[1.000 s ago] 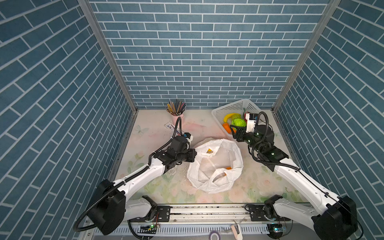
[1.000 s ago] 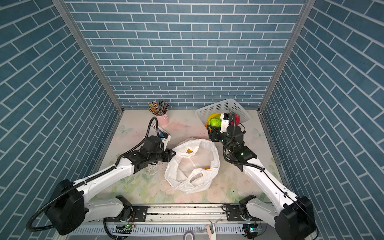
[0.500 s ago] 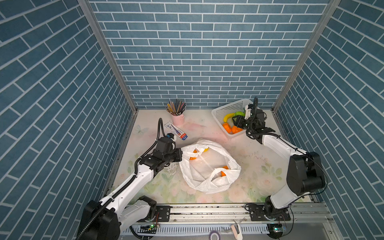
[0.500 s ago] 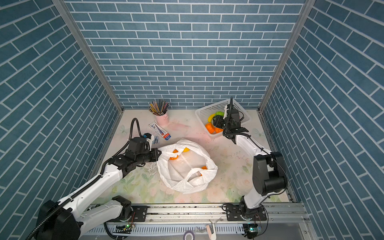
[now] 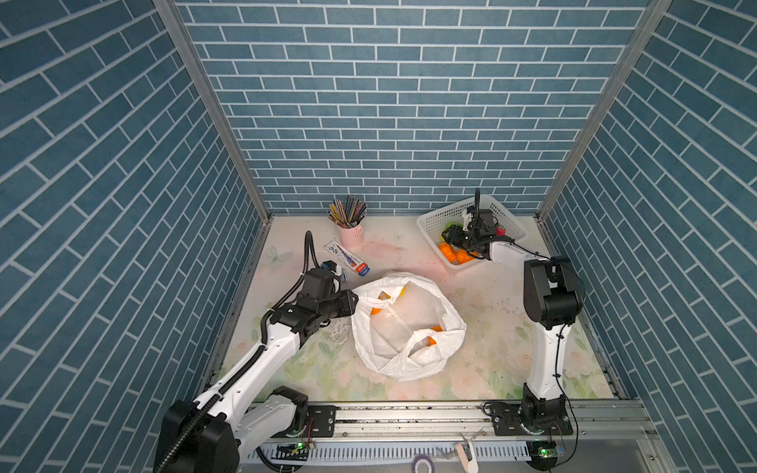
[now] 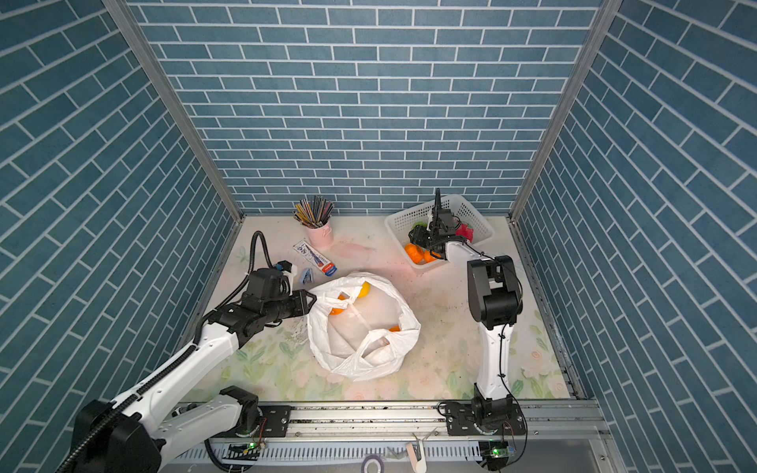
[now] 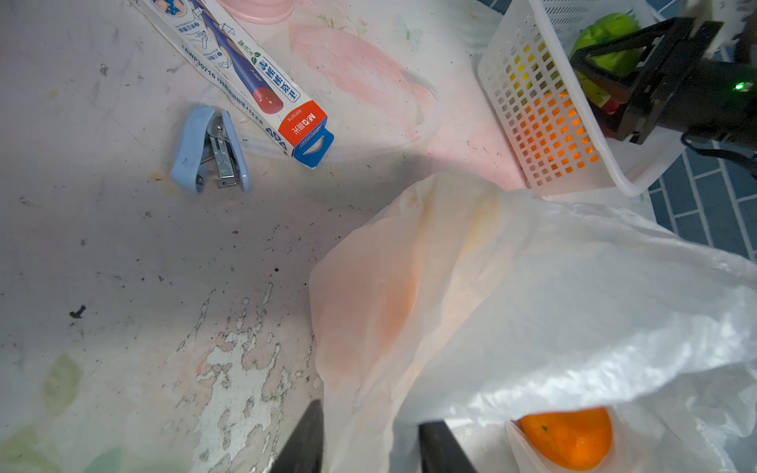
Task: Untie the knot of the plastic bag and take out the fruit
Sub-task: Place the fruit in the basket, then pick up the fruit from the plastic bag.
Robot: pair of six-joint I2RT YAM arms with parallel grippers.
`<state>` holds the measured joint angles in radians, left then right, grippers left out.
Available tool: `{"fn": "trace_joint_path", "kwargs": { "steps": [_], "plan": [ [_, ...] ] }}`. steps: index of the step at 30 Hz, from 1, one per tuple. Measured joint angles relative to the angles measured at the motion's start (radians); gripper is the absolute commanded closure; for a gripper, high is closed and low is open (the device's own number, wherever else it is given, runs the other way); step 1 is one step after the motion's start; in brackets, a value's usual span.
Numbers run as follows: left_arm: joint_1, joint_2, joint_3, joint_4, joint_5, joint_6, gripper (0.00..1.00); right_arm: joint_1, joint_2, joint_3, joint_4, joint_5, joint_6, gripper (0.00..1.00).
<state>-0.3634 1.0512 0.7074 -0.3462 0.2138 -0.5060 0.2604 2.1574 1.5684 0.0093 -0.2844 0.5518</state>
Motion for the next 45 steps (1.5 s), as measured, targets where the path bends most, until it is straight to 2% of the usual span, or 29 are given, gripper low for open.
{"fn": "trace_joint_path", "kwargs": {
  "steps": [6,10,18,24,33,40,45],
  "plan": [
    [0.001,0.017,0.022,-0.002,0.000,0.006,0.44,0.000,0.114,0.150,-0.055,-0.061,0.001,0.30],
    [0.002,0.022,0.035,-0.001,0.000,0.011,0.41,0.000,0.153,0.230,-0.105,-0.097,0.000,0.23],
    [0.003,0.030,0.042,0.000,0.016,0.021,0.38,0.000,0.123,0.226,-0.177,-0.089,-0.019,0.19],
    [0.003,0.030,0.042,0.010,0.043,0.022,0.36,0.000,-0.082,0.089,-0.194,-0.052,-0.042,0.19],
    [0.003,0.052,0.042,0.056,0.095,0.021,0.36,0.027,-0.550,-0.201,-0.156,-0.018,-0.081,0.20],
    [0.003,0.093,0.042,0.083,0.127,0.021,0.41,0.175,-0.858,-0.434,-0.151,-0.003,-0.127,0.21],
    [0.003,0.111,0.042,0.099,0.140,0.021,0.50,0.328,-0.964,-0.497,-0.183,0.012,-0.169,0.21]
  ]
}}
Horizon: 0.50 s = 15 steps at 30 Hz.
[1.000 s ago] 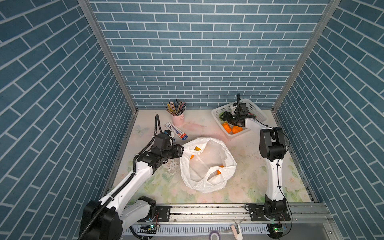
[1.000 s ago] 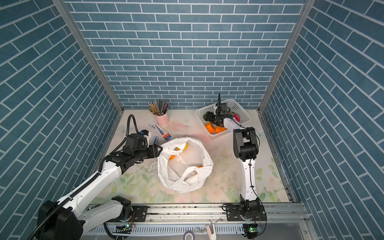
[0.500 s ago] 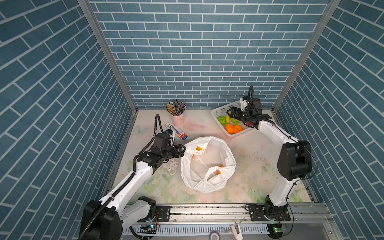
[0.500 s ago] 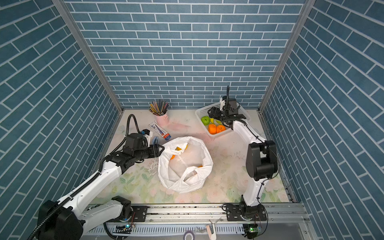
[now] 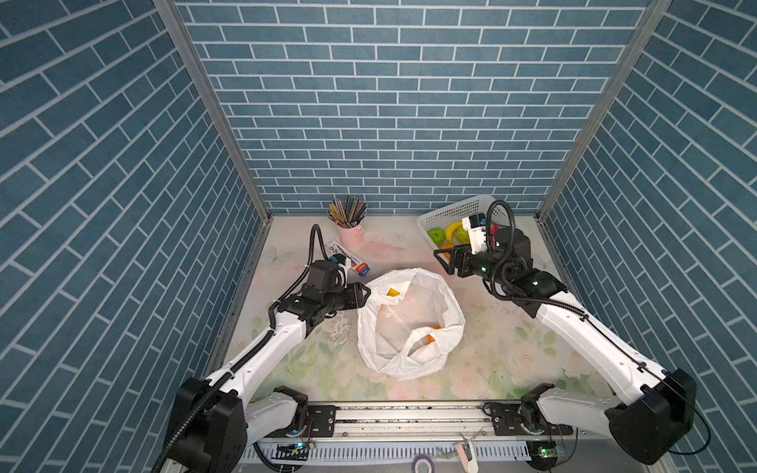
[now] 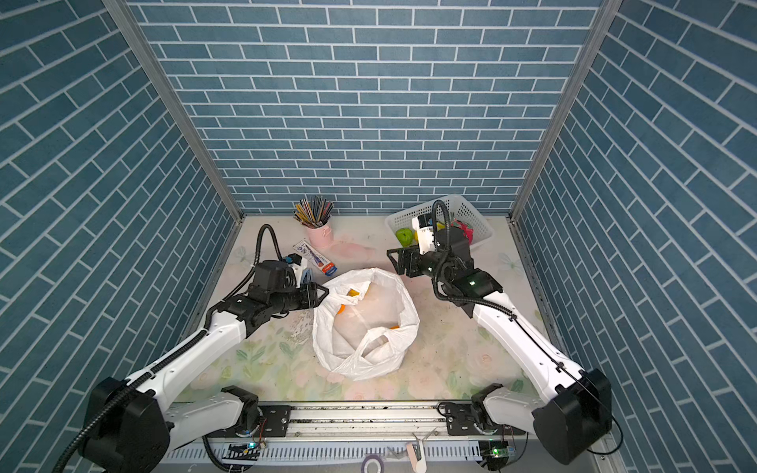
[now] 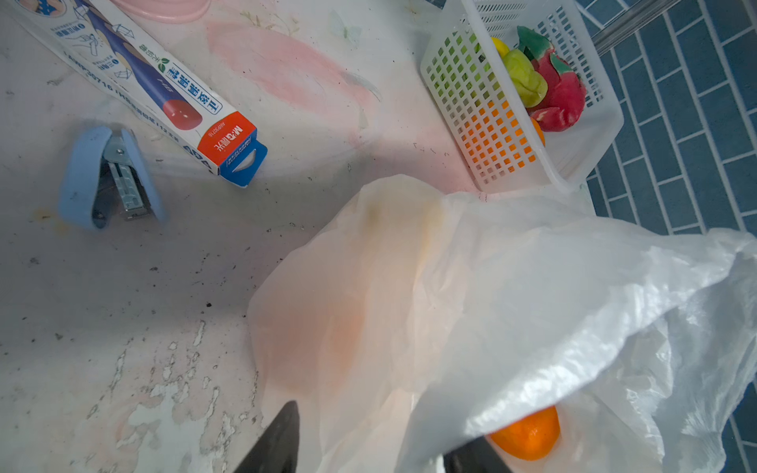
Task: Untie the knot of the plastic bag and take out the fruit
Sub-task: Pick up the fruit from the plastic bag.
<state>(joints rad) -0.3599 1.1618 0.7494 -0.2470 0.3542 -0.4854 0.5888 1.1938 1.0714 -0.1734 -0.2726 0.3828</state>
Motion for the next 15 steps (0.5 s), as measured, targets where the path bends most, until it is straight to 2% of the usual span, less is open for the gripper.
{"fn": "trace_joint_path", "kwargs": {
  "steps": [9,15],
  "plan": [
    [0.000,0.018,0.000,0.015,0.011,-0.001,0.62,0.251,0.005,-0.079,-0.035,0.002,-0.045,0.32],
    [0.000,0.018,0.000,0.015,0.011,-0.002,0.79,0.340,0.127,-0.129,-0.027,-0.003,-0.048,0.33]
  ]
}}
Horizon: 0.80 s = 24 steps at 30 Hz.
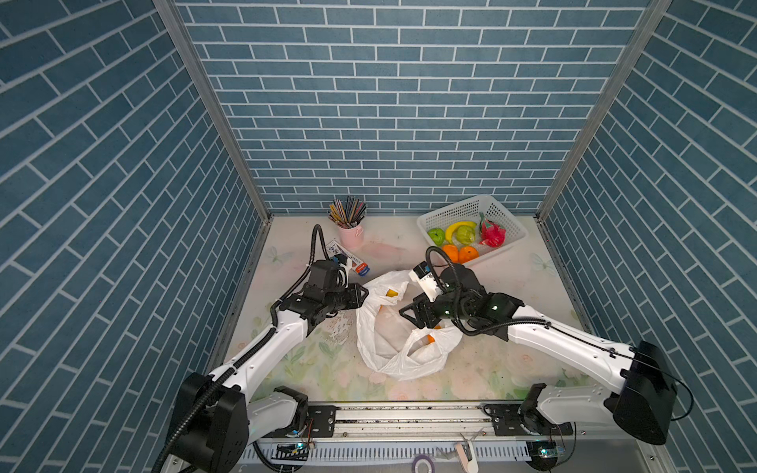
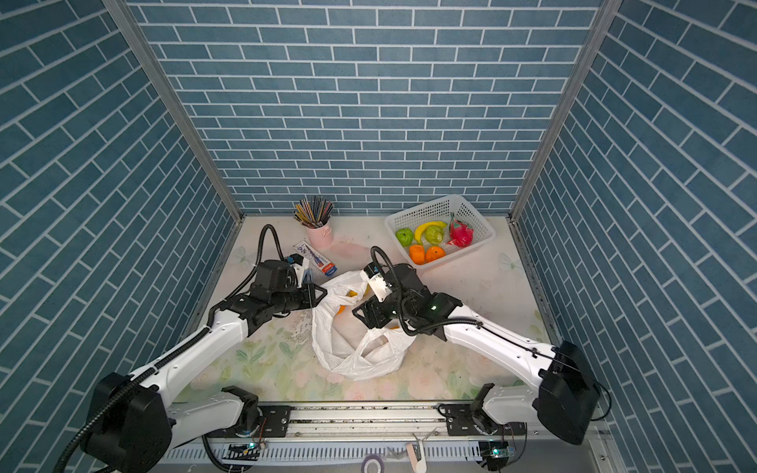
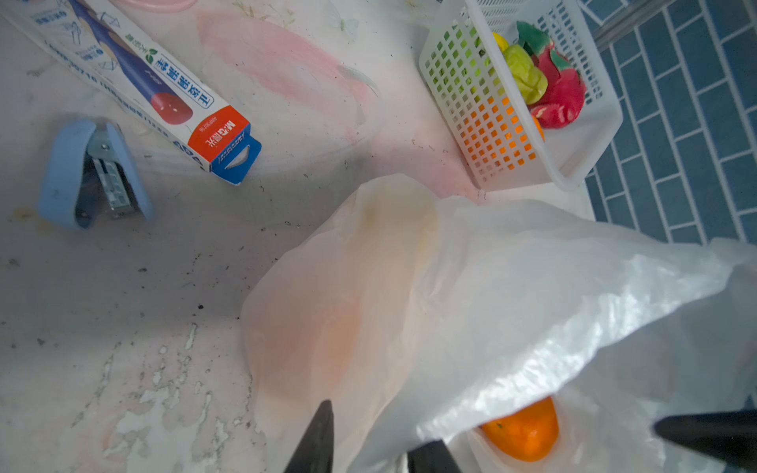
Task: Untie the knot of the plastic bag and take out the fruit
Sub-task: Pick up the fruit from the plastic bag.
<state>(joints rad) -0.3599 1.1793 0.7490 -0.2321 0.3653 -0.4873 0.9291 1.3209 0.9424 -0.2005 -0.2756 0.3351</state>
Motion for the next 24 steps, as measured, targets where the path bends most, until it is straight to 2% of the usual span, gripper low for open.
{"fn": "trace_joint_path", "kwargs": {
  "steps": [10,24],
  "plan": [
    [0.000,-0.007,0.000,-0.005,0.003,0.001,0.91,0.036,0.192,-0.024,0.194,0.042,0.061,0.28],
    [0.000,-0.069,0.046,-0.053,-0.010,0.002,0.95,0.041,0.429,0.029,0.393,0.124,0.126,0.24]
  ]
}}
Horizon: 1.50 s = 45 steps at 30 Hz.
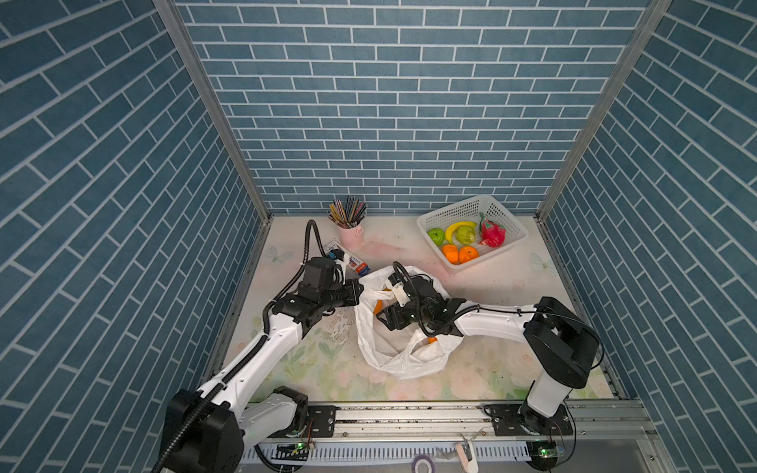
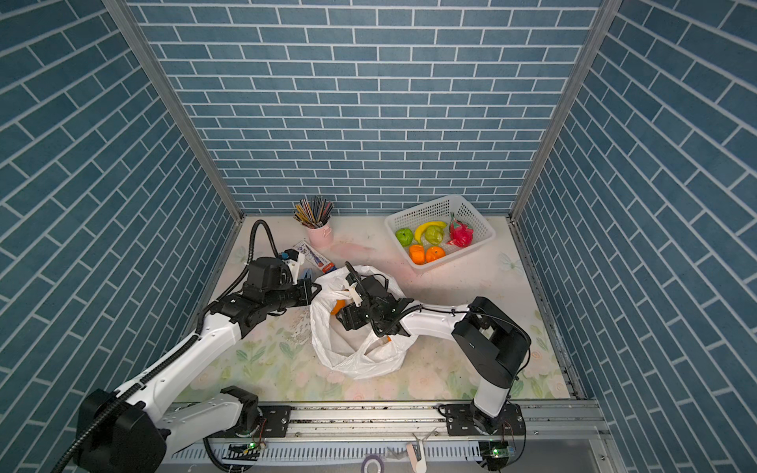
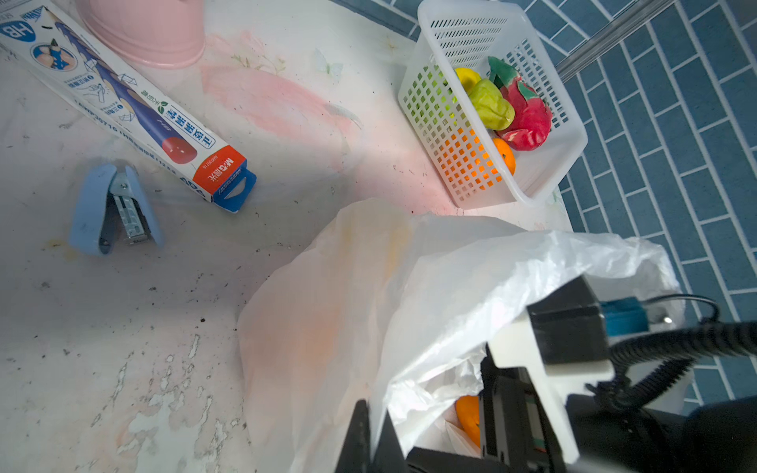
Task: Untie the knot of the plastic bag and take out the fruit
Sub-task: Pick up the fruit from the plastic bag.
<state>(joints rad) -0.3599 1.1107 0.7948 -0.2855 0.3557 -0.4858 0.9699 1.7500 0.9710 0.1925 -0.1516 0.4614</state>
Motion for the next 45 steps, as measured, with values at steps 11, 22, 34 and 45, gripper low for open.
{"fn": "trace_joint_path", "kwargs": {
  "steps": [11,22,34,45],
  "plan": [
    [0.000,-0.008,0.021,-0.002,0.001,-0.016,0.95,0.001,0.106,0.067,0.146,0.032,0.066,0.16],
    [0.000,-0.019,0.021,-0.002,-0.022,-0.023,0.94,0.001,0.268,0.152,0.240,0.037,0.120,0.16],
    [0.000,-0.019,0.021,-0.019,-0.043,-0.020,0.94,-0.003,0.367,0.219,0.266,0.054,0.142,0.26],
    [0.000,-0.018,0.021,-0.024,-0.047,-0.019,0.94,-0.014,0.357,0.194,0.288,0.036,0.147,0.33]
  ]
}}
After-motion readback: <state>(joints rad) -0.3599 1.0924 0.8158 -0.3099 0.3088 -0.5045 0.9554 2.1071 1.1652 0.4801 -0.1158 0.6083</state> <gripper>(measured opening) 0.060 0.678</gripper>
